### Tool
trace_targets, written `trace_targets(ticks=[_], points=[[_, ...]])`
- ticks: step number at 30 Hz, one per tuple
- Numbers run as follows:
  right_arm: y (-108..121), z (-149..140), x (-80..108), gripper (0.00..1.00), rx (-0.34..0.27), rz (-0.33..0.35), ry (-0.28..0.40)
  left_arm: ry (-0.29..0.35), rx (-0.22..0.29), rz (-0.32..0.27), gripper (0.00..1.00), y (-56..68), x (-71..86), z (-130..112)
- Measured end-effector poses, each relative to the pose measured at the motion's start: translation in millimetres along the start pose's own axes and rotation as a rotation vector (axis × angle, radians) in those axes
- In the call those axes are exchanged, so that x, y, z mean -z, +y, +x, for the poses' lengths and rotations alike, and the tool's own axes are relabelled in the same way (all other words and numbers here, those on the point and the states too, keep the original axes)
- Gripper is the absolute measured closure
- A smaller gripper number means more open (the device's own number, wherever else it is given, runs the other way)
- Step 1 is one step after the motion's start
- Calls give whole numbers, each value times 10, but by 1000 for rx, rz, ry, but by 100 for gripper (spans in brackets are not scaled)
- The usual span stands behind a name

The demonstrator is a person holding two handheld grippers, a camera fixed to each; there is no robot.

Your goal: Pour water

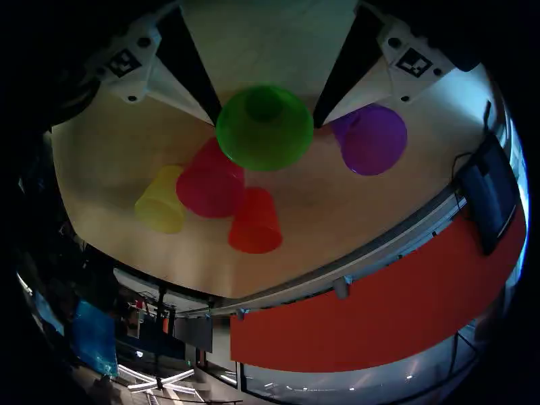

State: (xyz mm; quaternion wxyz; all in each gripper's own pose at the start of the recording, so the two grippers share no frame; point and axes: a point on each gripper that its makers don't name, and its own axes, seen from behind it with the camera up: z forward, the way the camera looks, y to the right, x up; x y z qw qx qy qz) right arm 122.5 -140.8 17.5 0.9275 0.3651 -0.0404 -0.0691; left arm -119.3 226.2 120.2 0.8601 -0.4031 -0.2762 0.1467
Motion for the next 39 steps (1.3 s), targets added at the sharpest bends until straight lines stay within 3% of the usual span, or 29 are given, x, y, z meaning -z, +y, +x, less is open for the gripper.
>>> trace_targets(ticks=[3, 15, 39], points=[[15, -12, 14, 9, -2, -4, 0, 7, 7, 3, 13, -13, 0, 27], [77, -17, 27, 9, -14, -16, 4, 42, 5, -1, 14, 58, 53, 92], [92, 41, -2, 8, -30, -22, 13, 261, 11, 40, 14, 210, 764, 599]])
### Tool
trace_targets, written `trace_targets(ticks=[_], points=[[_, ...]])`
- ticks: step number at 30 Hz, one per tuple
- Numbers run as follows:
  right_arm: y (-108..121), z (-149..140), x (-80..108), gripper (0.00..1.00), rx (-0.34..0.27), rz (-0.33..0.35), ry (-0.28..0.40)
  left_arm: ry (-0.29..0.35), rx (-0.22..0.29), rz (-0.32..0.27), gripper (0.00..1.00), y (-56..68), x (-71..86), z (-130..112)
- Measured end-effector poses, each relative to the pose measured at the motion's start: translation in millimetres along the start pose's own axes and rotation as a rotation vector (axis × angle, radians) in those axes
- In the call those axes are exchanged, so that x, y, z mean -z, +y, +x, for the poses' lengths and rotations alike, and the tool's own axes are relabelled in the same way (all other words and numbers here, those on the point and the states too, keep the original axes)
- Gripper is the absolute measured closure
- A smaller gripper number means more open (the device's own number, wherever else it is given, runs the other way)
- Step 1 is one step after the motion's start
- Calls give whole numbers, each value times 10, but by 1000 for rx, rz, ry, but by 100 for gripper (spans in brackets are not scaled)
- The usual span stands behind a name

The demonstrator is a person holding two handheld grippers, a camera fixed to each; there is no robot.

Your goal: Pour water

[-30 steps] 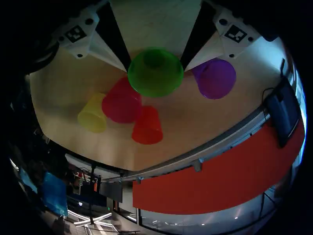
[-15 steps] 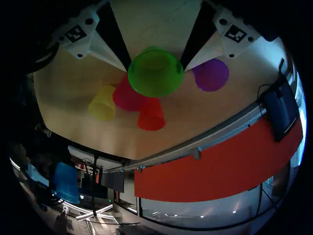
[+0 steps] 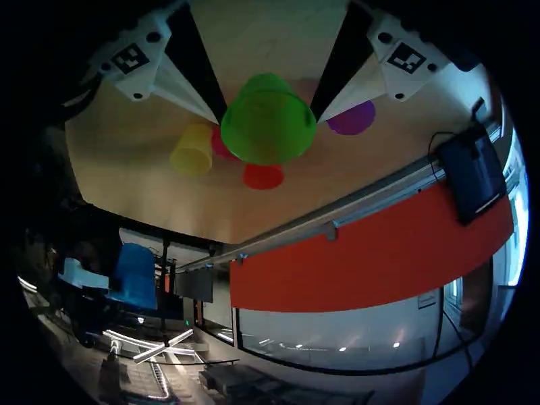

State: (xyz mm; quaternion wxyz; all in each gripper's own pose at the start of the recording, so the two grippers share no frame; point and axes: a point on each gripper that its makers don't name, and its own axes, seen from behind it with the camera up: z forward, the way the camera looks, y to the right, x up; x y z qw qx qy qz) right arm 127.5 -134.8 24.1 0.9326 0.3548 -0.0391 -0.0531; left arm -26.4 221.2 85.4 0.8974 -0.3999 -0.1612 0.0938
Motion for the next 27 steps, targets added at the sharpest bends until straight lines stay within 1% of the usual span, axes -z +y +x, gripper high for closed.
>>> trace_targets(ticks=[3, 8, 15, 21, 27], points=[[-10, 15, -6, 8, -3, 3, 2, 35, -3, 5, 13, 16, 78, 120], [-27, 46, -15, 8, -6, 5, 6, 91, 6, 1, 13, 61, 209, 298], [-58, 80, -25, 8, -2, 9, 11, 162, 11, -16, 13, 170, 387, 520], [-93, 114, -28, 8, 5, 14, 12, 210, 4, -21, 13, 244, 495, 655], [-108, 159, -23, 8, 12, 17, 13, 250, -2, -32, 13, 319, 570, 765]])
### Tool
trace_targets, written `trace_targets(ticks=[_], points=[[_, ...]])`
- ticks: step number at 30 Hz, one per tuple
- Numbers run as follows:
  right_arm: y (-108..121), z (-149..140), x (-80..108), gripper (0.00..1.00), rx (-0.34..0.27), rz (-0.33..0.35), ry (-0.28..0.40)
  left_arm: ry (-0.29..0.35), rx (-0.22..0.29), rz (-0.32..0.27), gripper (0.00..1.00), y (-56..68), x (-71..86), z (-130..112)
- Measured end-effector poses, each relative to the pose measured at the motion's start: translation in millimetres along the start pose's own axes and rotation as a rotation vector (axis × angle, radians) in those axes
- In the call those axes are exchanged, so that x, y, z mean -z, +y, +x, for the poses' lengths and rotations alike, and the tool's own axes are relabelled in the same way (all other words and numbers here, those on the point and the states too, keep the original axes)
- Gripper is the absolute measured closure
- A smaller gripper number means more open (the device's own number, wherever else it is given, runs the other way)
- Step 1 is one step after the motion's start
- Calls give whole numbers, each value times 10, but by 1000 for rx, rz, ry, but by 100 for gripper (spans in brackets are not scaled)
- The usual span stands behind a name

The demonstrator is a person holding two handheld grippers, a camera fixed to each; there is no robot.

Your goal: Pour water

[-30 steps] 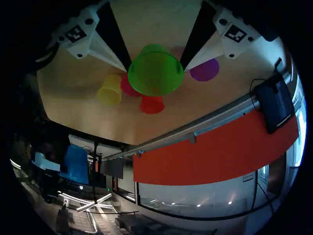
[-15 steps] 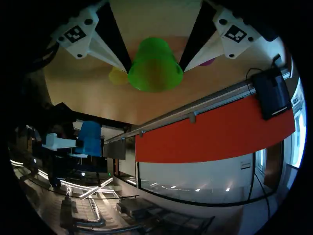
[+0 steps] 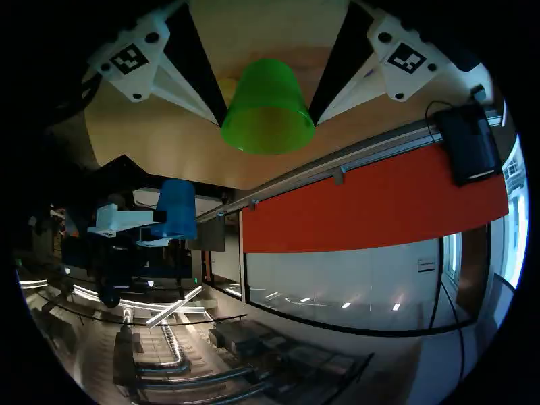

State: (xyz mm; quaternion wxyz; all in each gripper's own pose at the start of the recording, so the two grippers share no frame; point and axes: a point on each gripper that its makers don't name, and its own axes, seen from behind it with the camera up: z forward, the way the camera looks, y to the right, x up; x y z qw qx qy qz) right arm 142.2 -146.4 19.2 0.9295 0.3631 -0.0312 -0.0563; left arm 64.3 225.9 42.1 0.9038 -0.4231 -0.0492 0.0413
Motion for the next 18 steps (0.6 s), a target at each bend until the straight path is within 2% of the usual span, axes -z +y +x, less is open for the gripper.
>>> trace_targets(ticks=[18], points=[[19, 60, 17, 8, 13, 2, 3, 65, -18, -40, 13, 223, 39, 241]])
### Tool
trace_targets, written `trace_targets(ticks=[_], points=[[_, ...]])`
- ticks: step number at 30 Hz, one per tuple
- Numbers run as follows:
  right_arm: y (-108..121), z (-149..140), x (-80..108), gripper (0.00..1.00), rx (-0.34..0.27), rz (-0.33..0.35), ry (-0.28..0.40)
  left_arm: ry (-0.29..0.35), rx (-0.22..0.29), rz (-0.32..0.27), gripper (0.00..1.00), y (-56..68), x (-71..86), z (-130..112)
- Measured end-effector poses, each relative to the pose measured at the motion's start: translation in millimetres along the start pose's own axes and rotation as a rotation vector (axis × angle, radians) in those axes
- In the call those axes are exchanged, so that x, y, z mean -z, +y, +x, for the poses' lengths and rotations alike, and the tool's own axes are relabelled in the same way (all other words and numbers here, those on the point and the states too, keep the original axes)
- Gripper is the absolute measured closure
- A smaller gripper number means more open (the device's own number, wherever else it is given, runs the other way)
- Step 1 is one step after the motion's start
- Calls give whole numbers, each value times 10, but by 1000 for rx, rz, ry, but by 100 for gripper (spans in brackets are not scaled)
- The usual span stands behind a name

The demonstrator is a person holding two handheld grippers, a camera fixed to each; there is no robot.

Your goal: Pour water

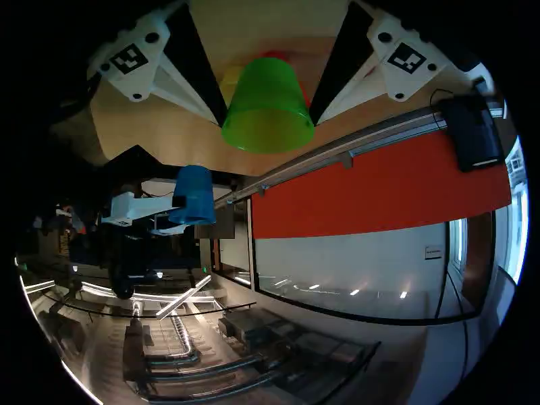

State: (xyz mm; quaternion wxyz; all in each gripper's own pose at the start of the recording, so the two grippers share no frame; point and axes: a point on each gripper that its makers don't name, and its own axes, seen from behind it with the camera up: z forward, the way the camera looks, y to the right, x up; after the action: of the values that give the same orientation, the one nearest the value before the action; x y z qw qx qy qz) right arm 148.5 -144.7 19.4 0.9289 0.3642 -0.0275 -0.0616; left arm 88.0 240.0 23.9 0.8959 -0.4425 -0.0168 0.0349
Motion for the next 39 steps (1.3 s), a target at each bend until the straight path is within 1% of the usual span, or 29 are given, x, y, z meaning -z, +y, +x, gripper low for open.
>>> trace_targets(ticks=[6, 9, 20, 26, 33, 39], points=[[-33, 46, -33, 8, 23, 16, 2, 18, 6, 0, 13, 27, -9, 25], [-54, 72, -52, 8, 44, 25, 2, 21, 14, -6, 13, 61, -3, 18], [-38, 216, -139, 8, 124, 44, 11, 37, 14, -18, 13, 167, 26, 62], [-62, 298, -191, 8, 197, 58, 14, 40, 16, -24, 13, 235, 46, 73], [-91, 420, -258, 9, 305, 67, 23, 34, 19, -39, 13, 337, 46, 35], [-76, 515, -299, 9, 397, 56, 29, 37, 21, -43, 13, 382, 46, 20]])
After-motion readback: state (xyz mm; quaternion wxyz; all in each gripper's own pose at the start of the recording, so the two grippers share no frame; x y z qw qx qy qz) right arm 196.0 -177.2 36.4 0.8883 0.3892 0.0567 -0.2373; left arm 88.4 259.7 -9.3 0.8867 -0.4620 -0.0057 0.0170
